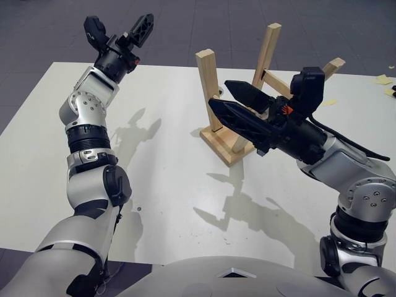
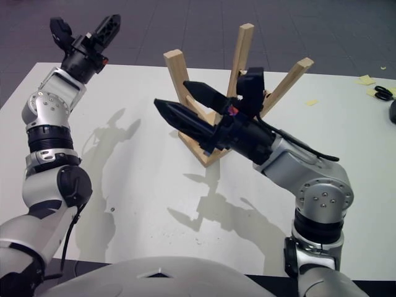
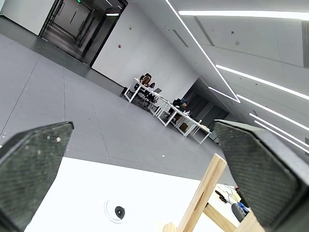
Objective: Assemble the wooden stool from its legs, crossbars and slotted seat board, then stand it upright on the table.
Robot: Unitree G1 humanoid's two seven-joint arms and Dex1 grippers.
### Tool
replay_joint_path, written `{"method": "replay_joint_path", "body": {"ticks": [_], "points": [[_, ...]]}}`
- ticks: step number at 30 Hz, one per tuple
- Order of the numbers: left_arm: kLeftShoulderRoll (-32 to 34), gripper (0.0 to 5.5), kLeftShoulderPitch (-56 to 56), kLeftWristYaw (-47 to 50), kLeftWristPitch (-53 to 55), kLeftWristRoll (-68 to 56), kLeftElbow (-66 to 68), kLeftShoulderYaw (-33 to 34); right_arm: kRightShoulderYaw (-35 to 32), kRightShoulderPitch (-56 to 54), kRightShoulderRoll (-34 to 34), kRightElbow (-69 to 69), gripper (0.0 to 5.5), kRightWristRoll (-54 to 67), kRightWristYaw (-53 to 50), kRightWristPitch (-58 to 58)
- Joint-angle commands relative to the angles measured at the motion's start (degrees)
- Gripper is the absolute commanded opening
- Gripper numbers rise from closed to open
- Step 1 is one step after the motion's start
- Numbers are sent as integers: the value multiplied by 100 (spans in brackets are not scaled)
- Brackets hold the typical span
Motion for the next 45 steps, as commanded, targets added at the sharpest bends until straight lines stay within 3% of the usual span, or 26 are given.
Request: {"method": "replay_joint_path", "body": {"ticks": [1, 4, 7, 14, 18, 23, 29, 34, 45], "points": [[8, 538, 186, 53, 142, -63, -237, -54, -332, 240, -889, 421, 540, -489, 630, 150], [-12, 538, 314, 46, 180, -52, -336, -104, -608, 116, -1312, 687, 540, -591, 1294, 32], [-20, 538, 364, 18, 205, -48, -410, -156, -901, -290, -1291, 928, 540, 20, 1341, -36], [-145, 538, 469, -107, 301, -118, -1074, -447, -1344, -1267, -635, 1964, 540, 524, 4, -767], [-249, 538, 584, -217, 243, 184, -2117, -1206, -1161, -1510, -30, 2053, 540, -526, -1033, -1457], [-687, 538, 670, -281, 75, 354, -3091, -2117, -495, -758, 338, 1492, 540, -2322, -1296, -2019], [-1201, 538, 171, -287, -810, 750, -1864, -2303, -270, -604, 656, 1331, 540, -2953, -1177, -2153], [-1178, 538, -538, -62, -1734, 1006, -580, -1936, -215, -553, 740, 1366, 540, -3158, -969, -2091], [-1292, 538, -1262, -711, -1946, 695, 347, -1531, -396, -714, 979, 1367, 540, -3333, -927, -2241]]}}
